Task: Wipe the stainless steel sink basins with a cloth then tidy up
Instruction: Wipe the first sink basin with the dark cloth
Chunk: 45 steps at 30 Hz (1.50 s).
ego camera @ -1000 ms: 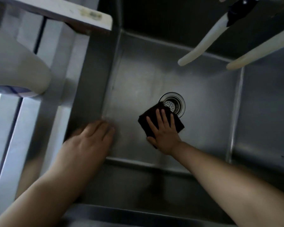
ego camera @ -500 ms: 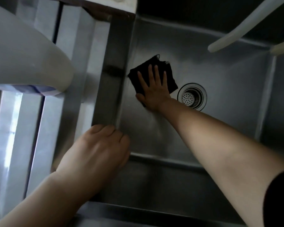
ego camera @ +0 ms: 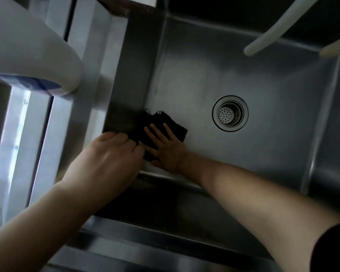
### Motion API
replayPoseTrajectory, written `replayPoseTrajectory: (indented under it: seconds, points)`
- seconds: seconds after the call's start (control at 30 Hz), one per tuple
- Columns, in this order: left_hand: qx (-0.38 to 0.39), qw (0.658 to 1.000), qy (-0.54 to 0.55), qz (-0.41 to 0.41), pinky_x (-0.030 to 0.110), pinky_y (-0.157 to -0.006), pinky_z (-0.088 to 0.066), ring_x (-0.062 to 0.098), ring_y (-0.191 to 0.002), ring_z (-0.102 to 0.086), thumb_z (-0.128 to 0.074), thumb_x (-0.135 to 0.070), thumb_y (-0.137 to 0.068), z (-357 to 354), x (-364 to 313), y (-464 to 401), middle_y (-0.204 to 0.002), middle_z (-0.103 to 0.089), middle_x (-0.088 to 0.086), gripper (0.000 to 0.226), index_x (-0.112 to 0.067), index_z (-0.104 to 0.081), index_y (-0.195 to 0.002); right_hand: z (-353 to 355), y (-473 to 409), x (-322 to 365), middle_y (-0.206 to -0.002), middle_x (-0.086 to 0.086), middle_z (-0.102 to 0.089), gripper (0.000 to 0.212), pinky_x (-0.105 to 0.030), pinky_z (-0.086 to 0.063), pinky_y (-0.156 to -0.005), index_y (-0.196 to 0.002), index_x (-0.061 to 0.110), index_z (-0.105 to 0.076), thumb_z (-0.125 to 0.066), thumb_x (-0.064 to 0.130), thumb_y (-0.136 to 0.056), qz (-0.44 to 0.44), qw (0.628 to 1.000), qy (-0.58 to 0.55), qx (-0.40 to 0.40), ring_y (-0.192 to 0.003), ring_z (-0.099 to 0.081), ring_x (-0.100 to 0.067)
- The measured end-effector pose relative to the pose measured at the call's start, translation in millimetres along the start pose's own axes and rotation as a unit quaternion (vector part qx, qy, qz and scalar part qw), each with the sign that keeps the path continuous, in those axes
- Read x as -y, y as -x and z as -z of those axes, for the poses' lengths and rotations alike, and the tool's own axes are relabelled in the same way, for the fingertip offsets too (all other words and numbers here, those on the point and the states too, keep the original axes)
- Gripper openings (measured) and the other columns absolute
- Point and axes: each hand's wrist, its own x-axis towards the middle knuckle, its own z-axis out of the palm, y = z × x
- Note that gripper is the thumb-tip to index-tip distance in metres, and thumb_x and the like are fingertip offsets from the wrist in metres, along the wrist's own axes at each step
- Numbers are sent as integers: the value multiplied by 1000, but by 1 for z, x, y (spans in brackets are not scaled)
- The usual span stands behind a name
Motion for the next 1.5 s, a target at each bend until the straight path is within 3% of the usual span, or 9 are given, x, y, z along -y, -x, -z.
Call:
replayPoseTrajectory:
  seconds: [0.37,0.53,0.6,0.7,0.87,0.97,1.1,1.27,1.5]
  points:
    - [-21,999,-25,21,40,-62,-49,30,-62,-58,-51,-20,-86,4,-13,2,-63,-58,9,23,-14,-63,-67,-30,93,-21,-158,-6,11,57,-49,31,-100,-149,38,-4,-30,47,-99,131,991,30,18,-137,26,-24]
    - [-1,997,-35,73,42,-73,-48,31,-73,-61,-41,-28,-92,5,-21,7,-71,-63,11,34,-13,-66,-74,-35,181,-67,-147,-8,-39,63,-58,-15,-112,-139,37,-43,-59,59,-82,94,992,86,-16,-136,-34,-30]
    - [8,996,-31,79,42,-74,-49,31,-72,-61,-36,-29,-93,6,-23,6,-67,-63,11,41,-12,-65,-70,-45,214,-83,-142,-11,-46,67,-53,-9,-110,-137,32,-46,-62,59,-78,85,993,79,-38,-137,-31,-32]
    - [13,996,-10,87,43,-74,-49,31,-69,-61,-31,-32,-93,10,-23,3,-64,-62,12,47,-12,-64,-67,-58,246,-99,-143,-11,-44,79,-51,-5,-109,-150,27,-14,-38,60,-83,42,995,86,-21,-144,-5,-32]
    - [7,996,6,90,44,-74,-50,32,-69,-62,-30,-32,-93,10,-21,3,-63,-61,13,48,-10,-64,-67,-53,223,-98,-141,-19,-46,72,-57,-11,-110,-138,29,-44,-56,61,-75,37,997,63,-32,-128,-42,-43]
    - [-4,996,-1,89,45,-75,-50,33,-70,-62,-29,-31,-93,7,-19,4,-63,-61,13,48,-11,-63,-67,-38,176,-94,-147,-20,-36,75,-65,-19,-106,-140,28,-42,-67,55,-75,10,999,32,-37,-134,-32,-44]
    - [-7,997,-12,78,44,-76,-48,31,-72,-61,-27,-32,-94,3,-18,4,-64,-60,12,48,-12,-63,-67,-20,105,-95,-158,-17,0,73,-56,10,-111,-150,34,-9,-44,56,-89,-51,999,-8,-18,-144,7,-39]
    - [-9,997,-37,72,41,-77,-45,30,-70,-60,-30,-30,-91,2,-19,4,-64,-61,12,44,-11,-63,-68,-5,41,-89,-157,-16,14,73,-54,16,-110,-149,35,4,-33,58,-92,-110,993,-12,-29,-142,18,-36]
    - [-7,996,-67,66,41,-76,-47,31,-71,-61,-34,-28,-92,3,-21,4,-64,-62,13,41,-9,-63,-68,-1,1,-45,-157,-13,18,64,-57,13,-112,-149,34,8,-23,54,-97,17,999,8,-39,-142,22,-34]
